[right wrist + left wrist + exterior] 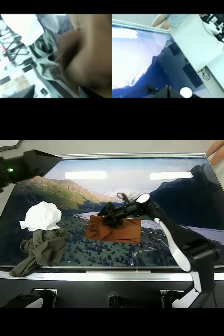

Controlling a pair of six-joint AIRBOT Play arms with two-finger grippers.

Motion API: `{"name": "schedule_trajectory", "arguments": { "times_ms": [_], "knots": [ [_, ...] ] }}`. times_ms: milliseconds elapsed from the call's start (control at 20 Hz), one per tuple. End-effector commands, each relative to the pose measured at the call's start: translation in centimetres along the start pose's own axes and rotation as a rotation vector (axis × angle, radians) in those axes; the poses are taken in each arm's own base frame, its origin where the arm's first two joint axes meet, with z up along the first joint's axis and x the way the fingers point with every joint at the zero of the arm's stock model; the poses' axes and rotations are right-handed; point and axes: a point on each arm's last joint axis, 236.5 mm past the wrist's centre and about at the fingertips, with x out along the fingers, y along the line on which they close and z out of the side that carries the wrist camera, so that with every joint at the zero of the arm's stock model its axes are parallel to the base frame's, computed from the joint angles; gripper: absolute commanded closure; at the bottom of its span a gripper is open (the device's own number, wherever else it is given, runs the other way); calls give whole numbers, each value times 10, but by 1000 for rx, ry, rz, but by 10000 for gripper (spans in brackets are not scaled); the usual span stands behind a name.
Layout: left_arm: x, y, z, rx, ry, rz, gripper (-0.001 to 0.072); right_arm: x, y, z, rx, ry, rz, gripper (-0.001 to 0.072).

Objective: Fold the shirts.

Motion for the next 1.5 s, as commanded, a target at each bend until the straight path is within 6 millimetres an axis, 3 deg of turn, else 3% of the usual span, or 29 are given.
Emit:
{"name": "schedule_trajectory", "arguments": {
  "times_ms": [0, 150, 250, 350, 450, 500, 550, 600, 750, 950, 1000, 1050, 1100, 1150, 1250, 1350, 1450],
  "knots": [
    [-16, -9, -5, 48, 25, 15, 683, 14, 12, 14, 1, -34, 106, 69],
    [-16, 0, -9, 68, 39, 51, 683, -46, 19, 37, -72, -131, 78, 71],
    [-16, 6, -10, 82, 47, 74, 683, -105, -2, 52, -99, -206, -41, 71],
    [-16, 10, -11, 91, 50, 88, 683, -174, -59, 54, -73, -251, -289, 72],
    [-16, 10, -11, 93, 52, 91, 683, -238, -140, 33, 53, -211, -618, 72],
    [-16, 10, -11, 93, 52, 91, 683, -257, -172, 20, 109, -173, -733, 71],
    [-16, 10, -11, 90, 51, 91, 683, -257, -192, 7, 152, -133, -770, 71],
    [-16, 10, -11, 89, 51, 91, 683, -242, -201, 0, 177, -106, -740, 71],
    [-16, 10, -11, 88, 51, 90, 683, -171, -192, 4, 153, -93, -526, 70],
    [-16, 10, -11, 78, 51, 90, 683, -119, -186, 20, 134, -121, -465, 116],
    [-16, 10, -11, 78, 51, 90, 683, -110, -182, 19, 138, -113, -439, 198],
    [-16, 10, -11, 78, 51, 90, 682, -104, -173, 19, 105, -103, -400, 487],
    [-16, 10, -11, 78, 51, 91, 683, -103, -162, 21, 70, -103, -364, 670],
    [-16, 10, -11, 78, 51, 91, 683, -109, -149, 26, 19, -111, -333, 674],
    [-16, 11, -11, 79, 51, 91, 682, -142, -126, 44, -51, -163, -312, 674],
    [-16, 11, -11, 79, 52, 92, 683, -202, -106, 71, -79, -291, -300, 676],
    [-16, 11, -11, 79, 52, 92, 682, -282, -103, 92, -33, -455, -313, 676]
  ]
}}
